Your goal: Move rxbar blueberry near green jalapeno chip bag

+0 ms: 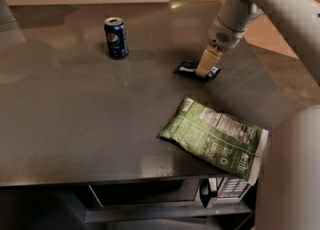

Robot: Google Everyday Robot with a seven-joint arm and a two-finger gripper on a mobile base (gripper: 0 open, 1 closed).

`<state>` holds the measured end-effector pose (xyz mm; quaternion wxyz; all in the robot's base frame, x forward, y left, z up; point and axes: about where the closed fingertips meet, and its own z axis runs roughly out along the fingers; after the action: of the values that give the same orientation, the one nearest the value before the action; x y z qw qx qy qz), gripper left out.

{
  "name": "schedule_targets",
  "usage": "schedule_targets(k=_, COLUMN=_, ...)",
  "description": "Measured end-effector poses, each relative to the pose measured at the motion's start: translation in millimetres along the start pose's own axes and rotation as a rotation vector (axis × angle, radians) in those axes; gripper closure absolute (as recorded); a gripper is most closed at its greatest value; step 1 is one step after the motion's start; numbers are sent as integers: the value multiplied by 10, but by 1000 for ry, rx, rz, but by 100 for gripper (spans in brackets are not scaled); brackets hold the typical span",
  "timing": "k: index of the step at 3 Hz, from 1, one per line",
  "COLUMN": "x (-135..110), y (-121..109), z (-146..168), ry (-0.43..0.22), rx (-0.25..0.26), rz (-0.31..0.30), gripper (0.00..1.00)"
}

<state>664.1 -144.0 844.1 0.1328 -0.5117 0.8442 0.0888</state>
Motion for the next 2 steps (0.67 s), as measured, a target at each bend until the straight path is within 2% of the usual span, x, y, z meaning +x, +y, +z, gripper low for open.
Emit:
schedule_targets(k=1, x=174, y=397, z=-141, ry=-14, rx=-22, rz=-32, gripper=100)
schedule_targets(k=2, x=332, y=697, z=-241, ry=-18, rx=-37, rz=-46, gripper=100)
